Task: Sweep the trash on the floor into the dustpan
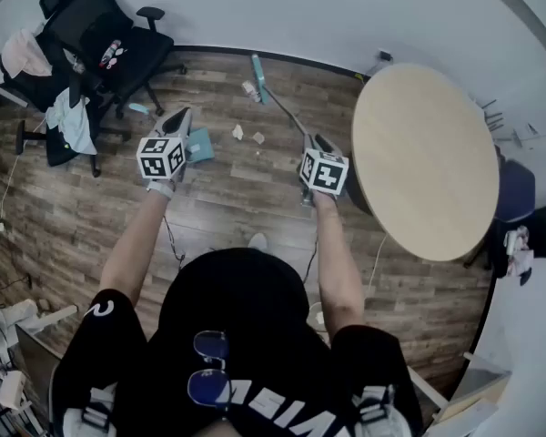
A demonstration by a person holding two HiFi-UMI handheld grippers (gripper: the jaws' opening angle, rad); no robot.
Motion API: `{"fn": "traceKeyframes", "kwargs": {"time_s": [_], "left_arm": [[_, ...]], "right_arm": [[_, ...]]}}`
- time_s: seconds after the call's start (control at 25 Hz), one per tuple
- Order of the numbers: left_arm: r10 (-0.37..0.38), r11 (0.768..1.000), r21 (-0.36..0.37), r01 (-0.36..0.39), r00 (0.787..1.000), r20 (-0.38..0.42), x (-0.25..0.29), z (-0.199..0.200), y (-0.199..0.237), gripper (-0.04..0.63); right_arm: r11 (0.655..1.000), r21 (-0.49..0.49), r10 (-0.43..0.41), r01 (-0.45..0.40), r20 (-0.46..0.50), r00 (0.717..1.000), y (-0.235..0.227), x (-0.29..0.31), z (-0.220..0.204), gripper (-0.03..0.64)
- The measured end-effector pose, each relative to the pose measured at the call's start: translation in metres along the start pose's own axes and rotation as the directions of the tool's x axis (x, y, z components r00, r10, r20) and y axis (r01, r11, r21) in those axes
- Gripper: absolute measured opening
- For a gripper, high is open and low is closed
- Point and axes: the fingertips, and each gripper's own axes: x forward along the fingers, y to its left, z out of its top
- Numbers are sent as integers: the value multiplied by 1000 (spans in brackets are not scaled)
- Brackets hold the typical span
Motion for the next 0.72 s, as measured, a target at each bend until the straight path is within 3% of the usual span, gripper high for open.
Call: {"fn": "traceKeyframes", "kwargs": {"time_s": [0.52,0.72], "left_arm": [[10,1000,2,-10,1000,-9,17,-4,-31,-3],[2,1000,-4,-2,1000,-21,36,-10,-29,-3]], "right_arm": [[999,-11,40,-40,-17,999,-22,11,-2,83],[1000,-8,19,-20,-21,1000,-29,21,6,83]]}}
